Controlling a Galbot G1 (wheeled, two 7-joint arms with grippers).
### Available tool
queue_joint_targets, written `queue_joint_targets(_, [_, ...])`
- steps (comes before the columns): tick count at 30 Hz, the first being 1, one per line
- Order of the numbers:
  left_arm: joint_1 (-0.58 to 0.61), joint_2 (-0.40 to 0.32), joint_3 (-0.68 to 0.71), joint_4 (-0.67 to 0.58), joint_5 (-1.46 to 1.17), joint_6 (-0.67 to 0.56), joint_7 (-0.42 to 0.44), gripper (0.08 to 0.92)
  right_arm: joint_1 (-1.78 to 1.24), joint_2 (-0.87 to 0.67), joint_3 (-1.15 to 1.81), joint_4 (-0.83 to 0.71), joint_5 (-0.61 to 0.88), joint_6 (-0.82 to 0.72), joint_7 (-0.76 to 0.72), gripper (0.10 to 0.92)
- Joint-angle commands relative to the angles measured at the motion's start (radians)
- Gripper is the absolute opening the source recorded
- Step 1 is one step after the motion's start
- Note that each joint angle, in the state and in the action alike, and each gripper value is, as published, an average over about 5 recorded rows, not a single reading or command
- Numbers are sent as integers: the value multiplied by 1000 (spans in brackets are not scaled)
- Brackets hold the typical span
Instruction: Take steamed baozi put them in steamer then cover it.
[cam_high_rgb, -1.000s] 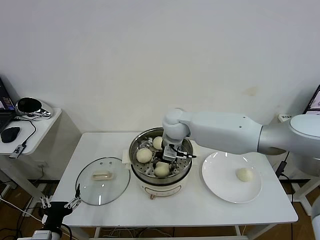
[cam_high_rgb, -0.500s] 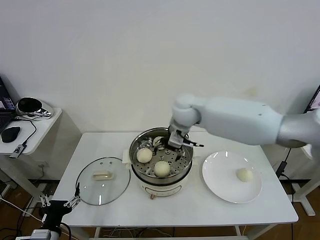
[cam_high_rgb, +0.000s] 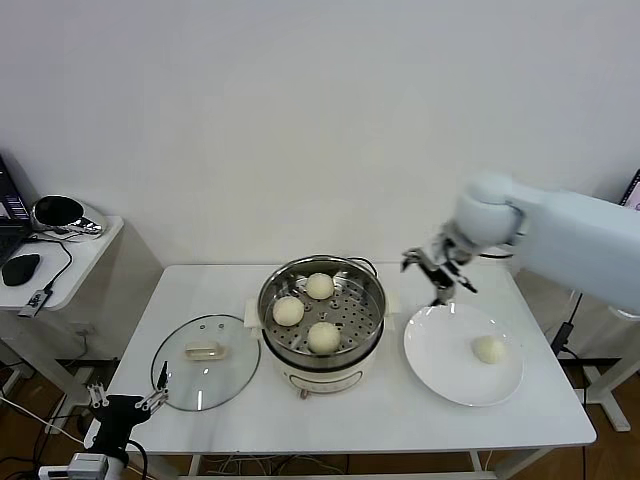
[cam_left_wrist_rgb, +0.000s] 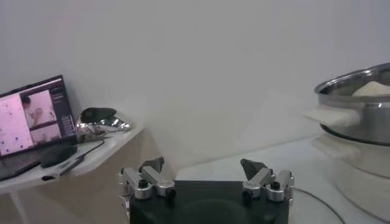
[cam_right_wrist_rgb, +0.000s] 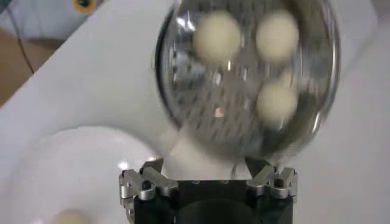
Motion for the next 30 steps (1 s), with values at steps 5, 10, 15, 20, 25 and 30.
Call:
queue_joint_targets(5, [3, 2, 7, 2, 4, 1, 1, 823, -507, -240, 439, -120, -176, 31, -8, 823])
queue_joint_targets(10, [6, -3, 8, 2, 10, 2, 2, 823, -662, -199, 575, -212, -224, 40, -10, 823])
queue_joint_targets(15, [14, -6, -2, 0, 10, 3, 3, 823, -722, -153, 623, -267, -244, 36, -16, 823])
queue_joint_targets(20, [21, -6, -13, 1, 9, 2, 4, 823, -757, -87, 647, -332, -267, 43, -13, 823])
queue_joint_targets(25, [25, -7, -20, 4, 9, 2, 4, 823, -765, -16, 657, -399, -287, 53, -3, 823])
queue_joint_targets(30, [24, -7, -27, 9, 7, 1, 4, 823, -760, 54, 657, -459, -307, 67, 7, 823])
